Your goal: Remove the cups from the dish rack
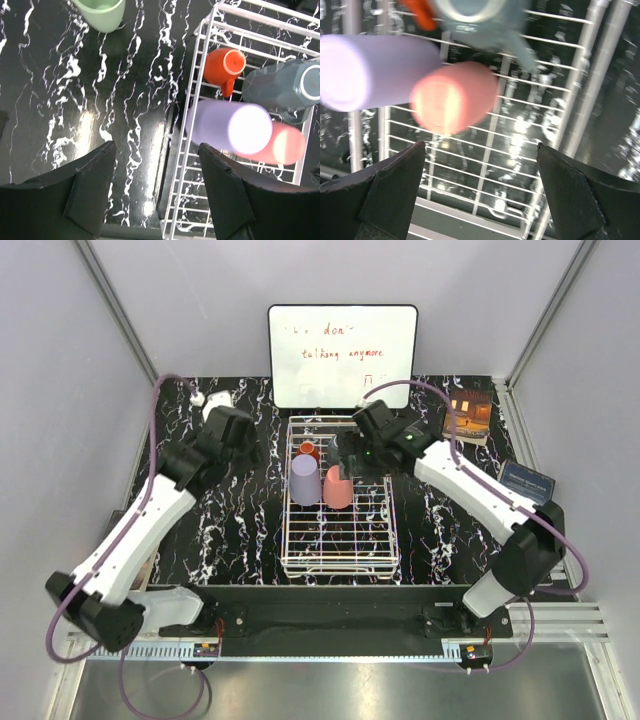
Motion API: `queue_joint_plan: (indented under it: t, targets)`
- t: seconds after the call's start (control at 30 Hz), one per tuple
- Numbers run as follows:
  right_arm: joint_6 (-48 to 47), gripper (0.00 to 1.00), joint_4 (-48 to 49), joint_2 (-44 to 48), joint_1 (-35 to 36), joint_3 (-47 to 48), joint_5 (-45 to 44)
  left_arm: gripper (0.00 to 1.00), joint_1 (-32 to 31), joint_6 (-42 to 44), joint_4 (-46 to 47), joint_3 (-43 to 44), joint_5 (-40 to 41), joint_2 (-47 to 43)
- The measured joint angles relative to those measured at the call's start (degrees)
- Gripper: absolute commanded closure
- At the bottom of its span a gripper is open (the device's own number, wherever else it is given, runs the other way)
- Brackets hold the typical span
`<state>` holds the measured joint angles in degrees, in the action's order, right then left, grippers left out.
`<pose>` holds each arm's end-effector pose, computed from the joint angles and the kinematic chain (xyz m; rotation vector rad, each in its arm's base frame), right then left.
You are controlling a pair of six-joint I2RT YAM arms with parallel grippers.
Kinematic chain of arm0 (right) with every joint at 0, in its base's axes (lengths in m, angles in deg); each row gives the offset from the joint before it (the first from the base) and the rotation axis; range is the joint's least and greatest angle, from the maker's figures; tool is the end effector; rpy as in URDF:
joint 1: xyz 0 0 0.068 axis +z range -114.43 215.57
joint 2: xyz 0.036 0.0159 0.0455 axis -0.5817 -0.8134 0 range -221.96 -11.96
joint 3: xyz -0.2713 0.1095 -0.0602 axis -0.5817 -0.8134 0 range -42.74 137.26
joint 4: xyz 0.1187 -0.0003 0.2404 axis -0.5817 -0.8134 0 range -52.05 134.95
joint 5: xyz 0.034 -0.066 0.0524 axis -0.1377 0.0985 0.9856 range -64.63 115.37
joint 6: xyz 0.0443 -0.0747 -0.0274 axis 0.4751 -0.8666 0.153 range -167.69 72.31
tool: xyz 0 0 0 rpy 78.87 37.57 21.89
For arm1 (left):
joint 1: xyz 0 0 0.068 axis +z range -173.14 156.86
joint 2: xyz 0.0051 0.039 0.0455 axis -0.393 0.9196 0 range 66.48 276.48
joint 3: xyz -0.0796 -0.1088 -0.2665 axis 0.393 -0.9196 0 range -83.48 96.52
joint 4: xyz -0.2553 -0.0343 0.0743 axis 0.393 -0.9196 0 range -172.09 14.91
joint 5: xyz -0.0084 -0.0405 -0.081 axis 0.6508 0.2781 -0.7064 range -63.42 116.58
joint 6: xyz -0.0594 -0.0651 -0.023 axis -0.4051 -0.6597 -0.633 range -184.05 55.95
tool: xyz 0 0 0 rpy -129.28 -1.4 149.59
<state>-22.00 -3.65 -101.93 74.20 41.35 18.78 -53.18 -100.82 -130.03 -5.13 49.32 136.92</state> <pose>0.2925 0.2217 0.3118 -0.2396 2.5294 0.3092 0.2459 -0.1059 0.3722 -0.3177 2.2922 -0.1129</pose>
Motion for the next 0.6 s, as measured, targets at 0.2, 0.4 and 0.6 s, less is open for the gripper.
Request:
queue_joint_plan:
  t: [0.2, 0.4, 0.6]
  targets:
    - [0.04, 0.0, 1.38, -4.09, 3.96, 4.44, 0.31, 0.28, -0.48, -1.44, -0.61, -3.28, 1.07, -7.19]
    - [0.04, 0.0, 2.36, -7.08, 4.15, 6.01, 0.24, 0.28, -0.96, -2.89, -1.05, -5.79, 1.33, -9.51]
    - [0.02, 0.0, 2.93, -10.6, 4.15, 5.86, 0.35, 0.28, -1.64, -3.91, -2.12, -8.04, 1.31, -9.62]
